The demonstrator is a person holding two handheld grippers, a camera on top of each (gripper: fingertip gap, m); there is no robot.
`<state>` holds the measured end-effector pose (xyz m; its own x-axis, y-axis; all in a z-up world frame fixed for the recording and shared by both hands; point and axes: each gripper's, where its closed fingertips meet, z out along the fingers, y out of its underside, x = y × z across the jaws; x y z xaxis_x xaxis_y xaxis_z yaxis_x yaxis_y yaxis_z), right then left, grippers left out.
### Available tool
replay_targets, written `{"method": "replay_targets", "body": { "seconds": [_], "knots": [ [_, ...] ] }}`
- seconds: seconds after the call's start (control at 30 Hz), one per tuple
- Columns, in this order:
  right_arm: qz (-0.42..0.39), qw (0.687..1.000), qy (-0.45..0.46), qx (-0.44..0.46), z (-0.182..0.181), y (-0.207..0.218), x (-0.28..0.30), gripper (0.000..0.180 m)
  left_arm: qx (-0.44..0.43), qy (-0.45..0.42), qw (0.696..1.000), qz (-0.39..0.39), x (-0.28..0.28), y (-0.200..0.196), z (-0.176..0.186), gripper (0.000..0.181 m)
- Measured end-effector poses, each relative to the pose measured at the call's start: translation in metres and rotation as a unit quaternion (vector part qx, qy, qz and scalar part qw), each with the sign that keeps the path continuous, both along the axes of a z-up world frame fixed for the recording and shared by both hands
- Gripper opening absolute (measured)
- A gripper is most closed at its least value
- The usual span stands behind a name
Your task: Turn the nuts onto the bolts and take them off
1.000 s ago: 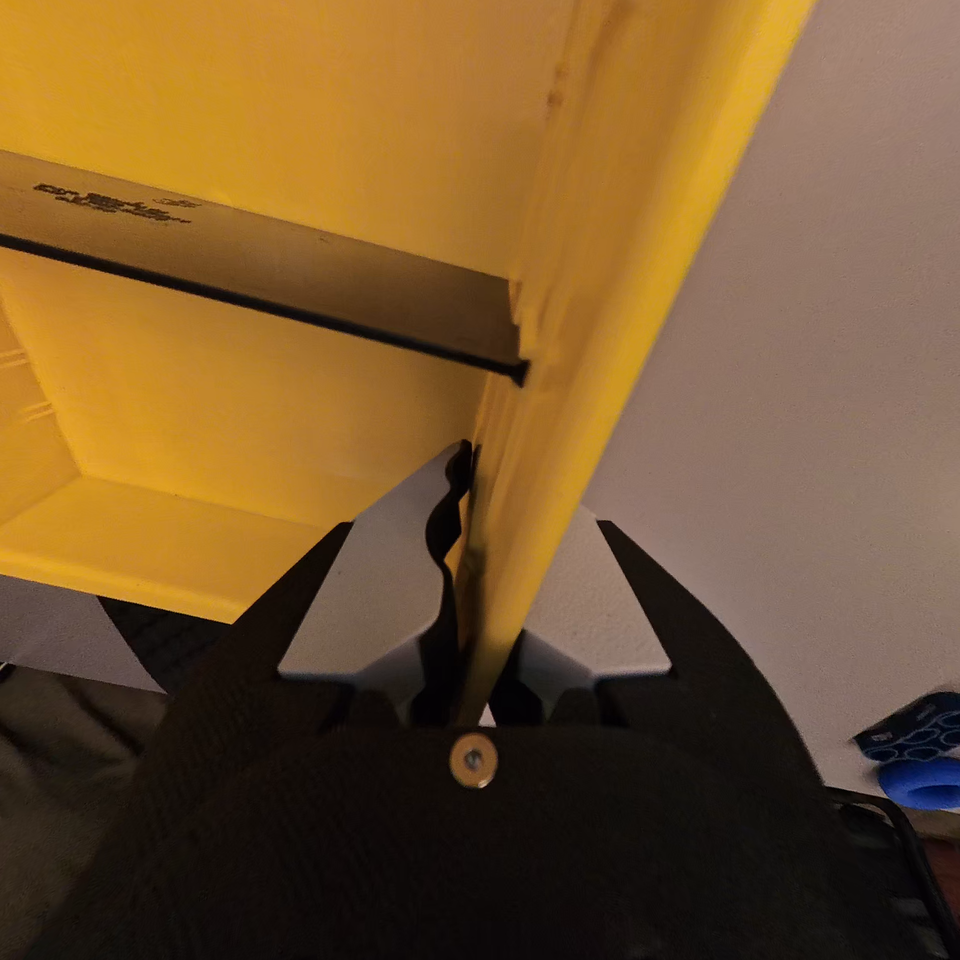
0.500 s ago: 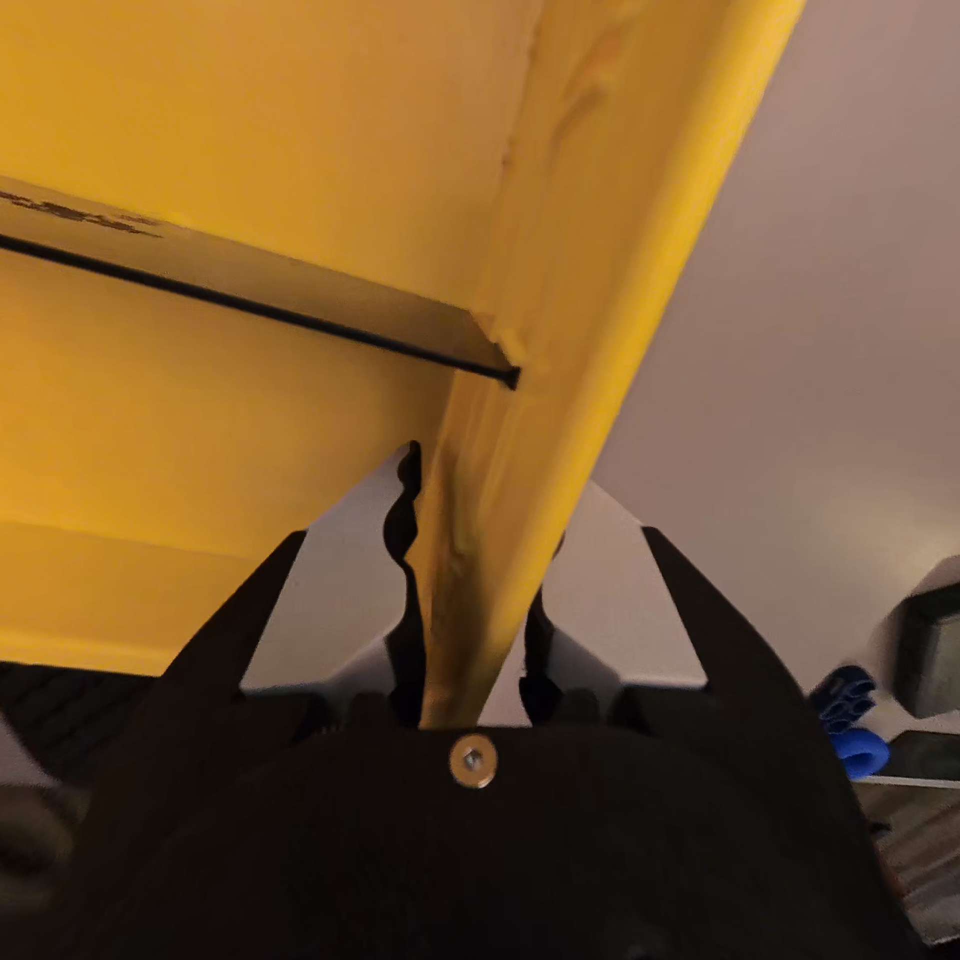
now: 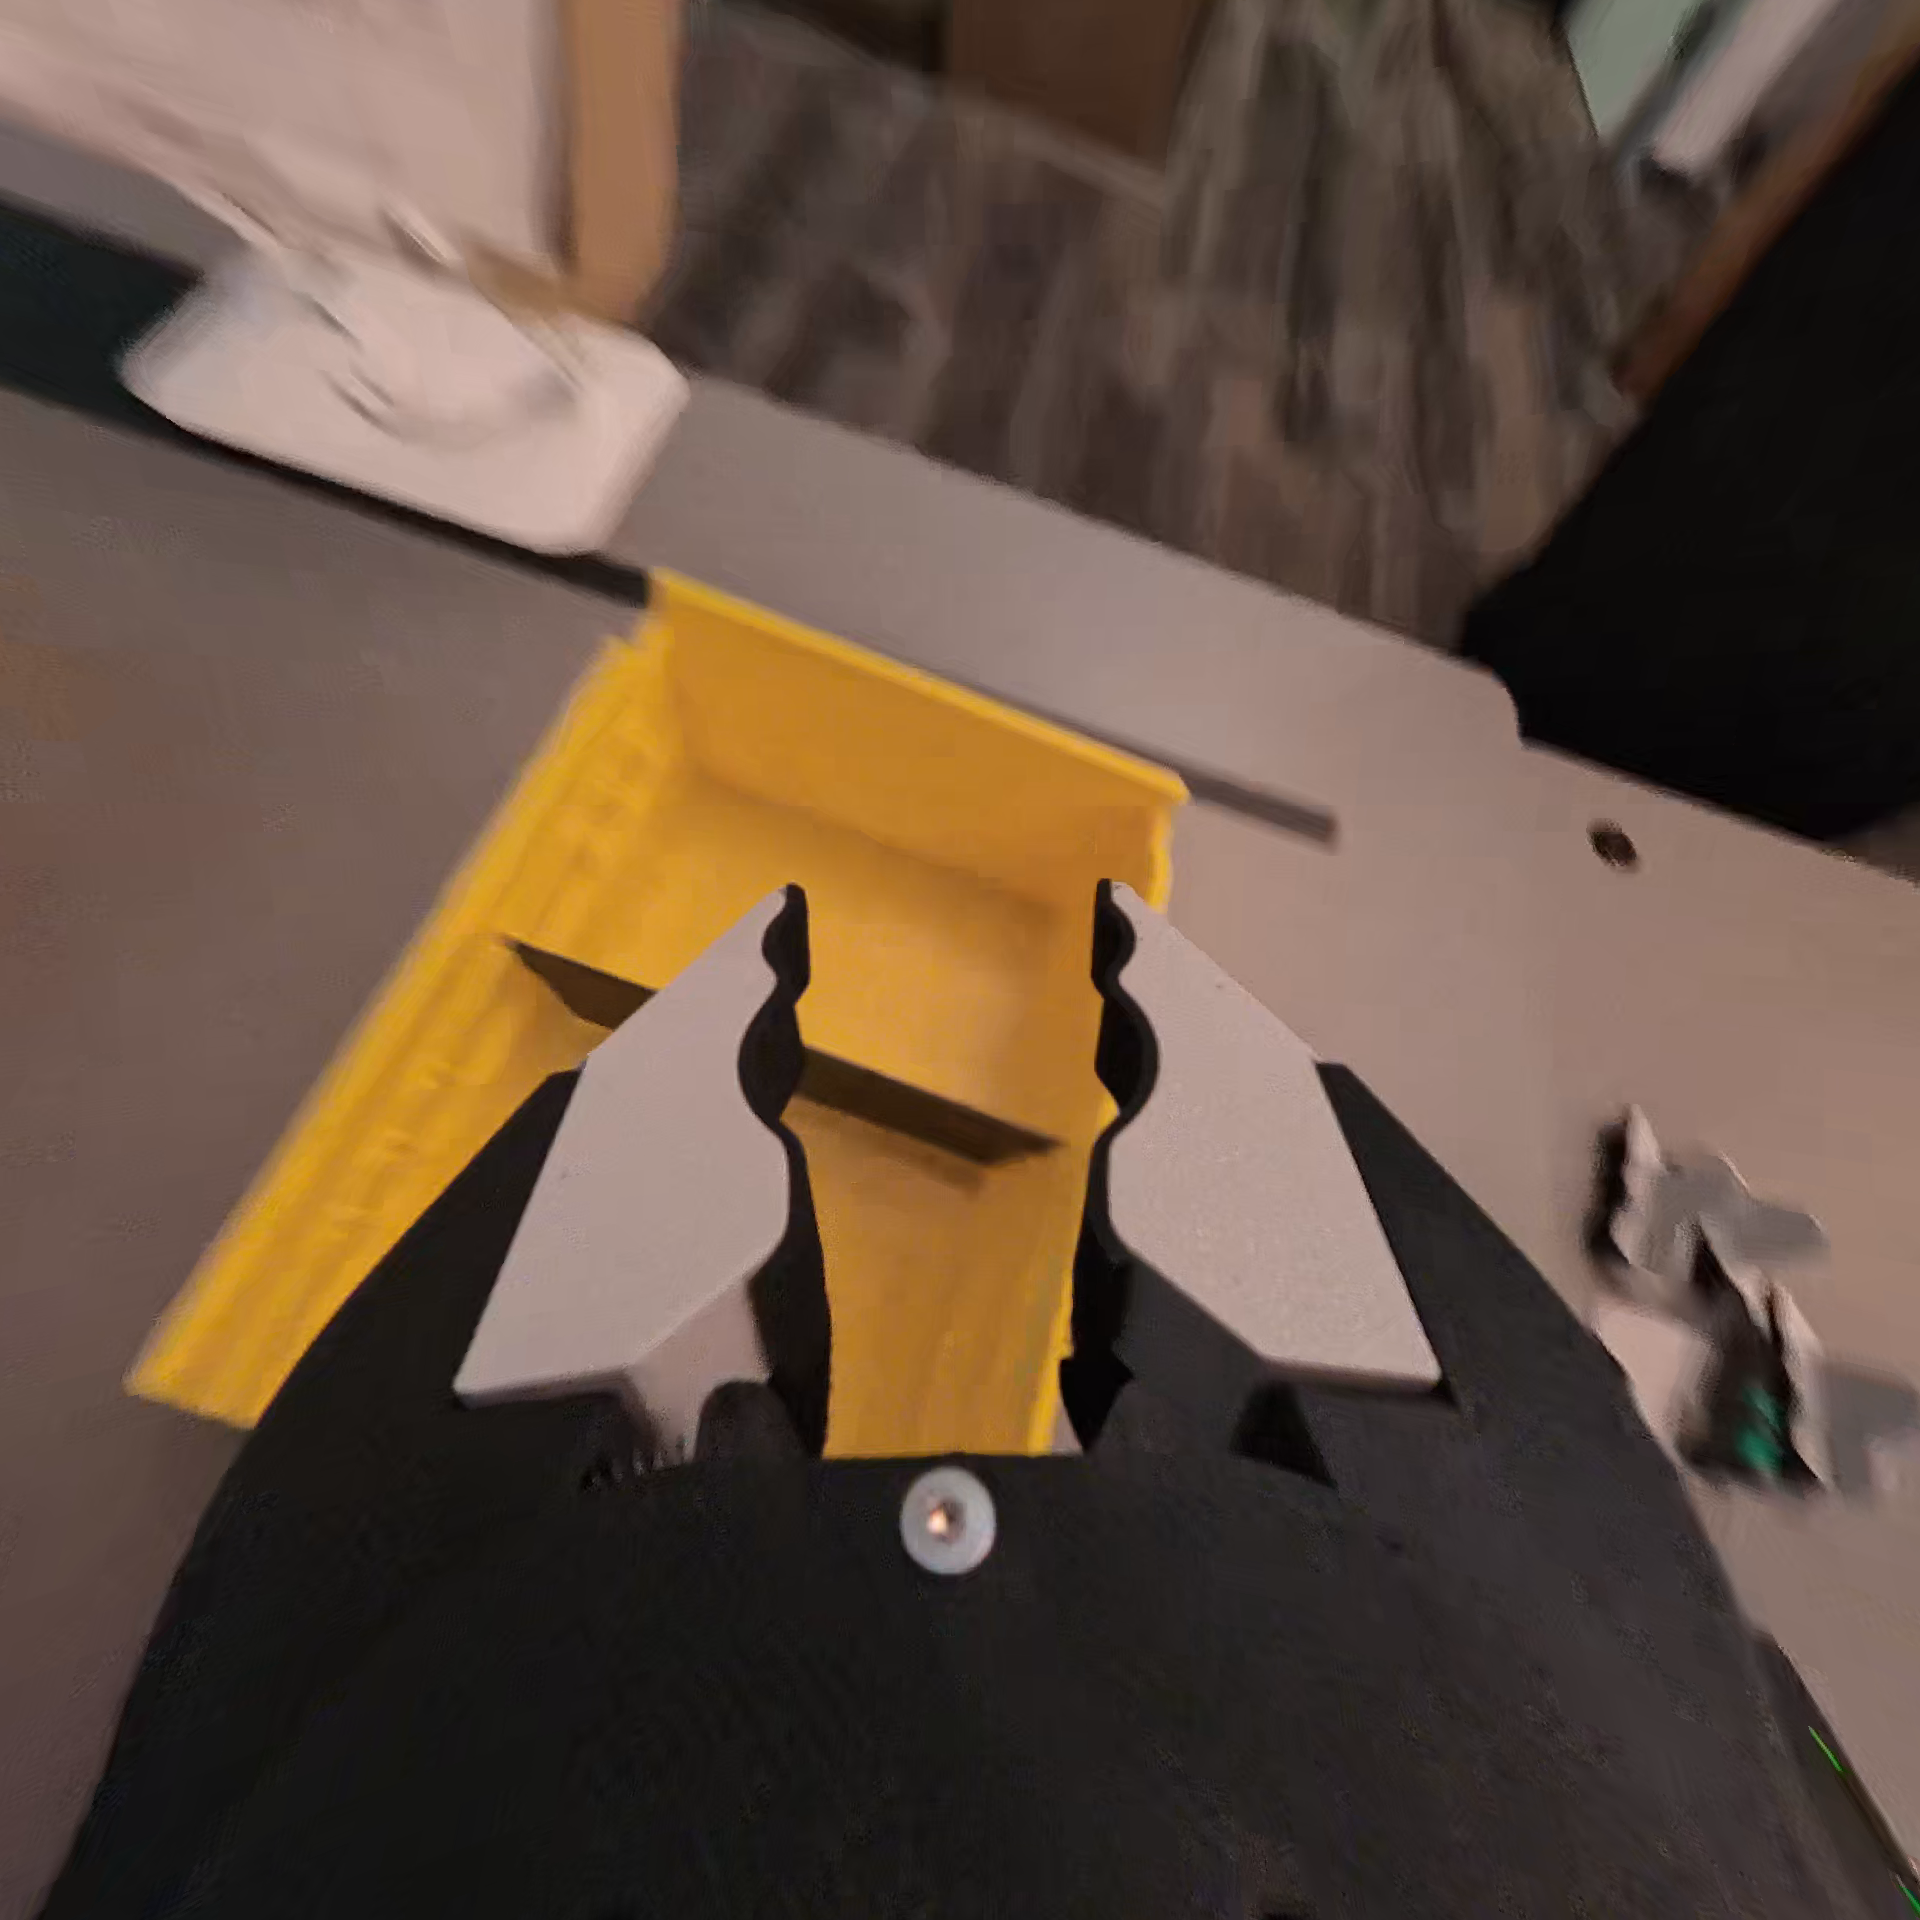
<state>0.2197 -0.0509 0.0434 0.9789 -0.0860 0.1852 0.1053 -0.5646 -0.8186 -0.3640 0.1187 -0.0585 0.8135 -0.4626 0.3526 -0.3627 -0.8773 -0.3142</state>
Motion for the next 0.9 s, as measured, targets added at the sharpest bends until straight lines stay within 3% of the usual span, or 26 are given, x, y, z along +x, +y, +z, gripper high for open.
{"method": "replay_targets", "body": {
  "seconds": [0.17, 0.37, 0.6, 0.9],
  "knots": [
    [0.123, 0.985, 0.045, 0.112, 0.072, 0.004, -0.08, 0.054, -0.051, 0.057, 0.997, 0.024, 0.001, 0.02, -0.042, 0.016],
    [0.201, 0.962, 0.028, 0.181, 0.113, 0.004, -0.14, 0.054, -0.088, 0.101, 0.99, 0.035, -0.003, 0.025, -0.071, 0.016],
    [0.246, 0.952, 0.01, 0.18, 0.107, 0.009, -0.167, 0.054, -0.104, 0.146, 0.983, 0.031, -0.003, 0.03, -0.091, 0.015],
    [0.224, 0.966, -0.028, 0.124, 0.079, 0.017, -0.143, 0.054, -0.11, 0.175, 0.978, 0.024, -0.004, 0.028, -0.094, 0.009]
  ]
}}
